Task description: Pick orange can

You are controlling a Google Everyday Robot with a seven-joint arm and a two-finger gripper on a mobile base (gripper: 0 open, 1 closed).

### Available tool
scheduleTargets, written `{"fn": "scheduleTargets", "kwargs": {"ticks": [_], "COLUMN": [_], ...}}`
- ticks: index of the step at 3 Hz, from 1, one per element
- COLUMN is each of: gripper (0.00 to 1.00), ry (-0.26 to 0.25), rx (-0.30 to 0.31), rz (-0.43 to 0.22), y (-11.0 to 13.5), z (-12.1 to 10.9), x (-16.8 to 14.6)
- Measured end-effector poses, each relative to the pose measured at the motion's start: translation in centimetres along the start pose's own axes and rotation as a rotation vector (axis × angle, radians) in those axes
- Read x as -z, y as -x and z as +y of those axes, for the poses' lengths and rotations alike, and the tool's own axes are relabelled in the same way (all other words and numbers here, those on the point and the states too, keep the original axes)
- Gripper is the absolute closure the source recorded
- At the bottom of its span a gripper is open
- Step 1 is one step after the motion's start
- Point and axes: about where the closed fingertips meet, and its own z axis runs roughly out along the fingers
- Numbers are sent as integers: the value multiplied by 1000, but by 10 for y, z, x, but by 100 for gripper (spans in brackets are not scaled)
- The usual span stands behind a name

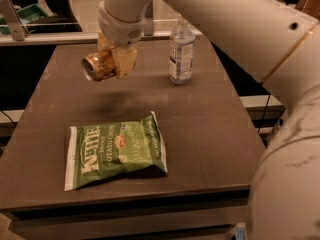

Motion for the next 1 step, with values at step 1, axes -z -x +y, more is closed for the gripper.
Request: {"fn": "scheduleTargets", "kwargs": {"ticks": [1], "gripper": [100], "ry": [-6], "rx": [-42], "rz": [-18], "y": [-12], "z": [13], "x": [7]}}
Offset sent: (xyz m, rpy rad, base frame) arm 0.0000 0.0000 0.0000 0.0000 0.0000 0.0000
